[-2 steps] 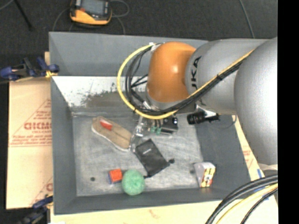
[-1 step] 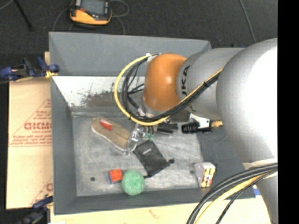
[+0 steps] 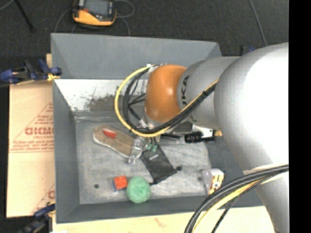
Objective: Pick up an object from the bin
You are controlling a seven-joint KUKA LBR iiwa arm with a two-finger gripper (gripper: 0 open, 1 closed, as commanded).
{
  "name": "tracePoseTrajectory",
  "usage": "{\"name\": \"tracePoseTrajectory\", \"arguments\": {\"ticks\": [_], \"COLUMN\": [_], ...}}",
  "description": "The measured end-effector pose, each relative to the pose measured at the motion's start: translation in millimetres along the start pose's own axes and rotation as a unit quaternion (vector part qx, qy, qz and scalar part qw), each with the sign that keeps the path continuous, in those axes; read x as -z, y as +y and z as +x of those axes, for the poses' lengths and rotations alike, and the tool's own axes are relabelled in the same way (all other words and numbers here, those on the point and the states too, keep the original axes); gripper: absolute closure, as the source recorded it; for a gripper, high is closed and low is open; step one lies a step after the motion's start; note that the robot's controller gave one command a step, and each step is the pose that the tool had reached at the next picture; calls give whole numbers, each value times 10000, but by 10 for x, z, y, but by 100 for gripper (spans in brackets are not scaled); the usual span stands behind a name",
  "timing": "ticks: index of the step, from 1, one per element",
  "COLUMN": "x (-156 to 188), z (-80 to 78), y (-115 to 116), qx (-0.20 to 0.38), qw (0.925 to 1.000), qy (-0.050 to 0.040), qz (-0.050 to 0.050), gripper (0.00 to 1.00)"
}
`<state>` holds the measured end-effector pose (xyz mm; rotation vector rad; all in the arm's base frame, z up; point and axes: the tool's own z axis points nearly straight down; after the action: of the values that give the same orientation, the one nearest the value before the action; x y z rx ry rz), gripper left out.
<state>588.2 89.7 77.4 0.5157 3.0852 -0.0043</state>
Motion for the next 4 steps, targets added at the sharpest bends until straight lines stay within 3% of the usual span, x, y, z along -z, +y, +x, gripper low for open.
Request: {"name": "tracePoseTrajectory", "arguments": {"ticks": [2, 4], "x": [37, 360], "z": [6, 11], "y": [-5, -4], "qx": [-5, -11], "qw": [10000, 10000], "qy": [7, 52], "qz": [1, -4], "gripper": [100, 100]}}
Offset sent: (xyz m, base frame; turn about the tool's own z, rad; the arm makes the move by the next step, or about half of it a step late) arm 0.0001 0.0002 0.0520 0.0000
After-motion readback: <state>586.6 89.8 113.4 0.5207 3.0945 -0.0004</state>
